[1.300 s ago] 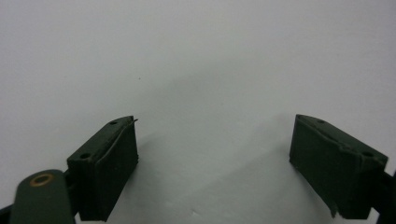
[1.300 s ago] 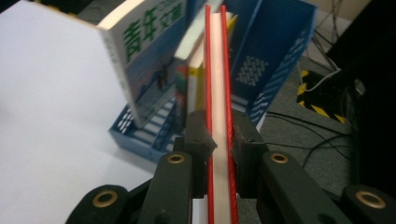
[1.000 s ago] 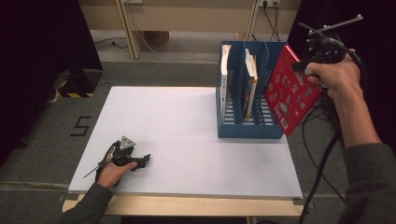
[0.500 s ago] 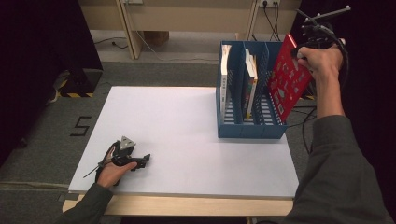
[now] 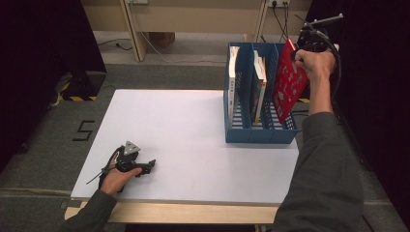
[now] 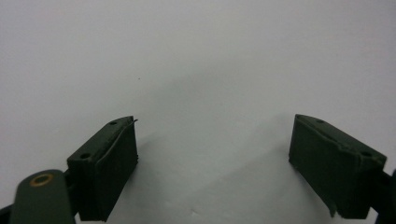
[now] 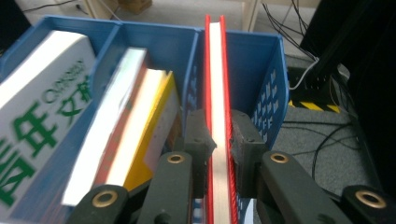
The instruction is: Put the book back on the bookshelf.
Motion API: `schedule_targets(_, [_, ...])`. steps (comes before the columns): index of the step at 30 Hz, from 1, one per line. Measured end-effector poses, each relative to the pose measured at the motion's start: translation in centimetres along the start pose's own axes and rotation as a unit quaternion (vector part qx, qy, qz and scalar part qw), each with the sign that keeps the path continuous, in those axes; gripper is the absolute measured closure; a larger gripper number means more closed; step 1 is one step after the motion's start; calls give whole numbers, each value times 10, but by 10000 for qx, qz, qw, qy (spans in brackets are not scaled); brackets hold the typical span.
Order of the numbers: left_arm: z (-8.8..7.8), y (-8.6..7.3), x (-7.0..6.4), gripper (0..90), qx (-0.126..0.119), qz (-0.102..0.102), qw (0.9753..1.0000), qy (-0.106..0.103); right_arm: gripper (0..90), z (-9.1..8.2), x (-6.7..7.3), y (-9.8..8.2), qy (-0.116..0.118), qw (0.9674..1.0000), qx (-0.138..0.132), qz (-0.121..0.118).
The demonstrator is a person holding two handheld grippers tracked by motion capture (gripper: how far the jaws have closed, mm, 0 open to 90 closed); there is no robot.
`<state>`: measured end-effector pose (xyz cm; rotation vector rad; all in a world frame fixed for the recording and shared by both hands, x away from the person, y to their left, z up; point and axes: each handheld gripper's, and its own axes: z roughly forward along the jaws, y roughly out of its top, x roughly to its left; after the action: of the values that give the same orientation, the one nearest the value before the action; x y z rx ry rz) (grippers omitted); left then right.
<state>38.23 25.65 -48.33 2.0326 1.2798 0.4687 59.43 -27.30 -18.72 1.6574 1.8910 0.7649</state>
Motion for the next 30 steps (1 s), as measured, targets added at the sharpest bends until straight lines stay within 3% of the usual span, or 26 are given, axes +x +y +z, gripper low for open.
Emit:
schedule_targets(8, [0, 0, 0, 144, 0, -16, 10000, -4, 796, 37, 4, -12, 122, 9998, 167, 55])
schedule_targets(12, [0, 0, 0, 145, 1, -1, 10000, 1, 794, 49, 7, -15, 112, 9996, 241, 5])
schedule_targets(17, [0, 0, 0, 145, -2, -5, 10000, 1, 795, 61, 4, -22, 162, 9994, 252, 159])
schedule_targets(30, [0, 0, 0, 145, -3, 7, 10000, 15, 772, 67, 6, -24, 227, 9995, 39, 208])
